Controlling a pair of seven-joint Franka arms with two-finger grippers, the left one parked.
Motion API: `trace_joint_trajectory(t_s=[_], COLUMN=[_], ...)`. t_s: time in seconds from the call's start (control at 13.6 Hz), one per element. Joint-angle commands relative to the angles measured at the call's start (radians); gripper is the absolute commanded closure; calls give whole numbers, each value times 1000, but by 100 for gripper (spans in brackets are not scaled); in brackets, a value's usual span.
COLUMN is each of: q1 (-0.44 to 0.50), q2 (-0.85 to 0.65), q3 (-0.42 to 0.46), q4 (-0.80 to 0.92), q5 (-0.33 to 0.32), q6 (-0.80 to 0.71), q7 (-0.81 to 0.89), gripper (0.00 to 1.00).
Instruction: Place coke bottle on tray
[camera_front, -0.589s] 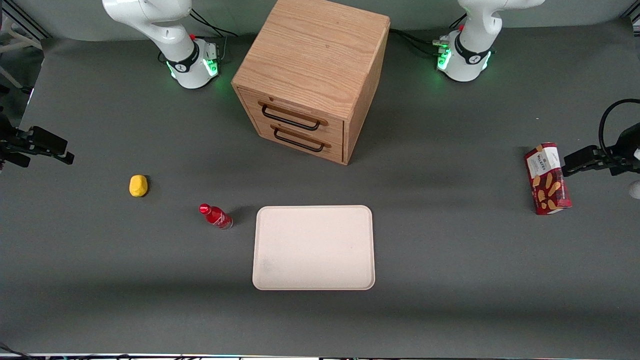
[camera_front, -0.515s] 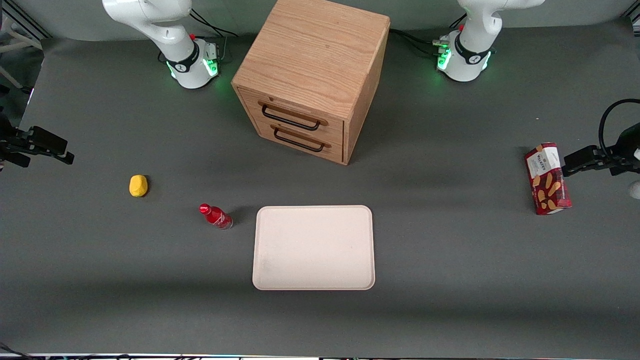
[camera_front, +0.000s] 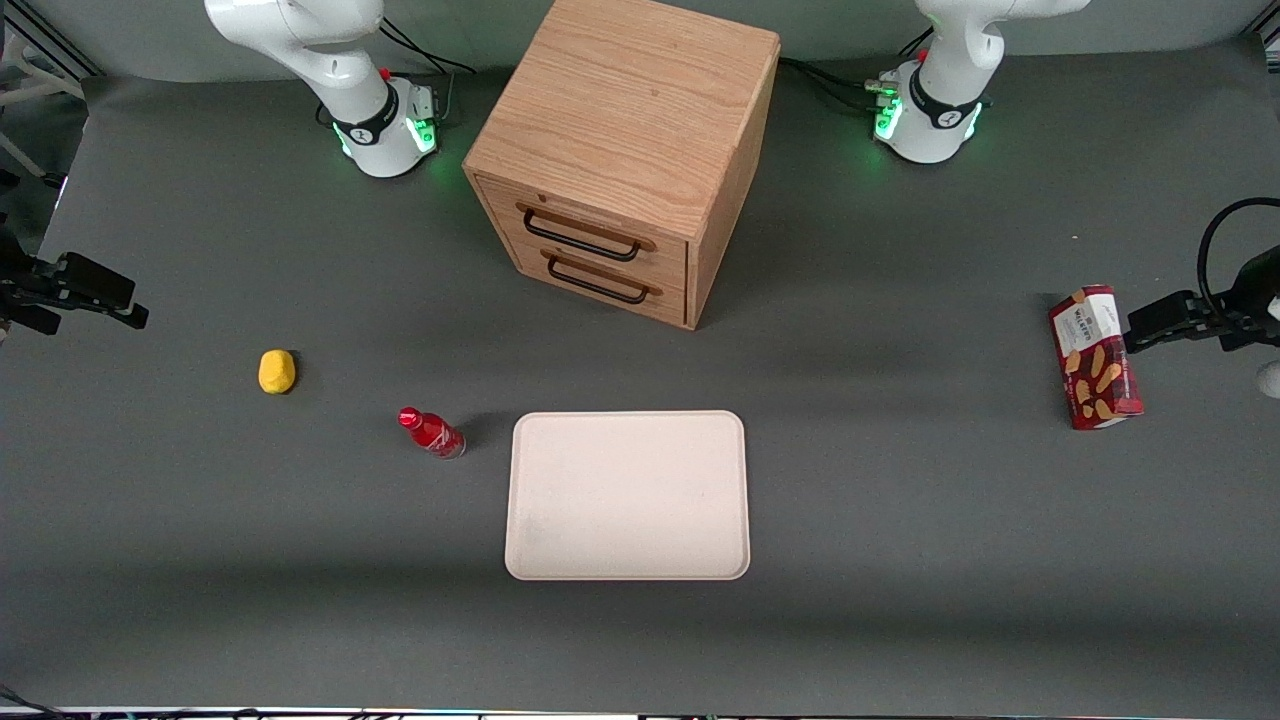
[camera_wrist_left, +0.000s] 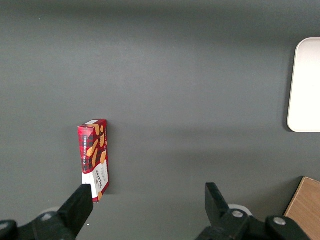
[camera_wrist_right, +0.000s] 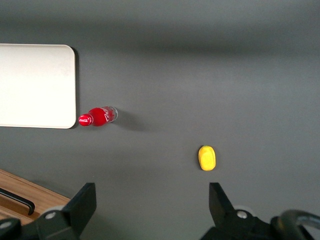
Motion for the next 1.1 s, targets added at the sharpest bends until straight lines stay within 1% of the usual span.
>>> trace_joint_trajectory(t_s=[0.0, 0.22, 0.29, 0.44, 0.52, 0.66, 0.81, 1.03], q1=[12, 27, 52, 87, 114, 179, 228, 251], q2=[0, 15, 34, 115, 142, 205, 259, 276], q3=[-12, 2, 26, 83, 94, 97, 99, 108], q4=[12, 20, 29, 139, 173, 246, 299, 310], q5=[6, 3, 3, -4, -7, -24, -26, -27], q6=[-2, 0, 1, -3, -5, -5, -5, 0], q7=[-6, 16, 80, 235, 262, 314, 375, 374], gripper=[0, 0, 0, 0, 0, 0, 0, 0])
